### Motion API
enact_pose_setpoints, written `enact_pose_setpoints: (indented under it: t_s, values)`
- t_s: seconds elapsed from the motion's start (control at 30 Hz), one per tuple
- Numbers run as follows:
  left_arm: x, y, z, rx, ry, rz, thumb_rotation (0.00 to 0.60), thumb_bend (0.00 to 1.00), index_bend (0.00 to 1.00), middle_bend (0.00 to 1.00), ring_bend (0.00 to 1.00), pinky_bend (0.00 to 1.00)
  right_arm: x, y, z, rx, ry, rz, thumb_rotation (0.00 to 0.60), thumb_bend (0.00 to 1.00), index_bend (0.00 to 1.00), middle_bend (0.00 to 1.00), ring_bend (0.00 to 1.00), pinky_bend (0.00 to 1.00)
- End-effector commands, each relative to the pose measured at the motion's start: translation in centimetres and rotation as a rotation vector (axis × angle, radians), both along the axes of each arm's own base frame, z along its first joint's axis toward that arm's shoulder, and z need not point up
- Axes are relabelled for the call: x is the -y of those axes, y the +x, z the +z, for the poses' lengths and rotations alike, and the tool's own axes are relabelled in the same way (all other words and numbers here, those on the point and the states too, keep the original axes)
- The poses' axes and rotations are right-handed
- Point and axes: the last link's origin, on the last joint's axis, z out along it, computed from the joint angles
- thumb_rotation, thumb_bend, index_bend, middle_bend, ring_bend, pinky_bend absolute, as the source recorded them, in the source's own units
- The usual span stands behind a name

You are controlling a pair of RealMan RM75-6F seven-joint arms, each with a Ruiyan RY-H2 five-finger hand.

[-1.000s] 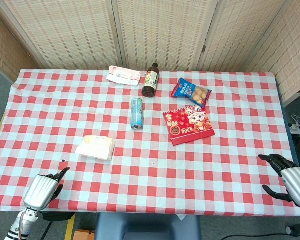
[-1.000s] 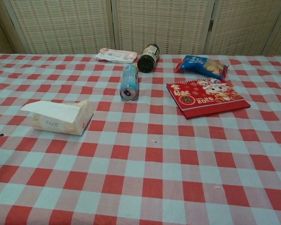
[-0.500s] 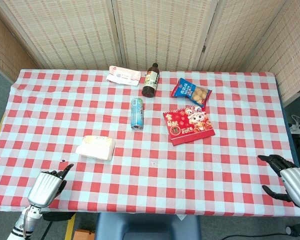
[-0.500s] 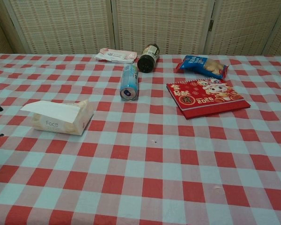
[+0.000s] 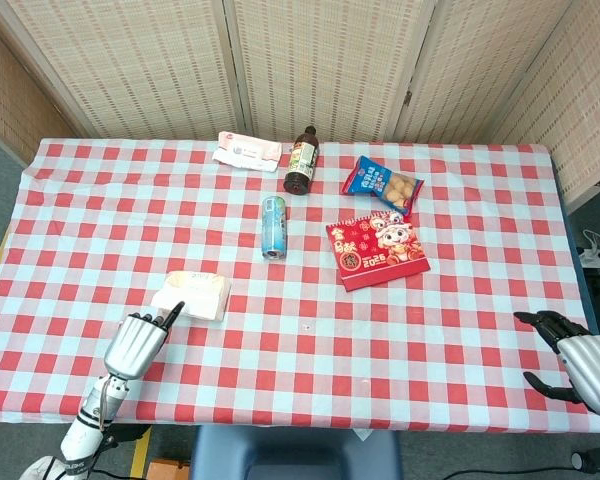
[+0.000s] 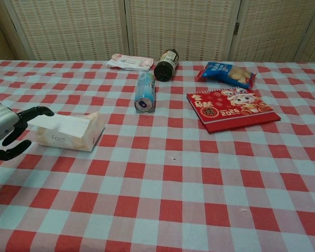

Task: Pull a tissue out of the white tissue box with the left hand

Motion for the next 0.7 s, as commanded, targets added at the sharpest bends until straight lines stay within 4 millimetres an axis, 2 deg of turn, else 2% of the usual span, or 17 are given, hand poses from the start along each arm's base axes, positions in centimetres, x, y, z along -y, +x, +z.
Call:
enact_pose_setpoints:
  t_s: [0.03, 0.4, 0.7]
  values:
    - [-1.7, 1.0, -1.6, 0.001, 0.015, -0.027, 0.600, 0.43, 0.22, 0.78, 0.82, 0.92, 0.0, 0.0, 0.0, 0.000, 0.001, 0.001, 0.600, 0.19, 0.16, 0.21, 0.13, 0.29]
    - [-3.1, 1.0, -2.9, -0.028, 0.015, -0.029, 0.600, 0.43, 0.24, 0.79, 0.82, 0.92, 0.0, 0.0, 0.0, -0.001, 0.008, -0.007, 0.600, 0.19, 0.16, 0.21, 0.13, 0.29]
    - [-3.3, 0.3, -3.0, -0.044, 0.003, -0.009, 0.600, 0.43, 0.25, 0.77, 0.82, 0.92, 0.0, 0.0, 0.0, -0.003, 0.015, -0.008, 0.600, 0.19, 0.16, 0.21, 0.13, 0.29]
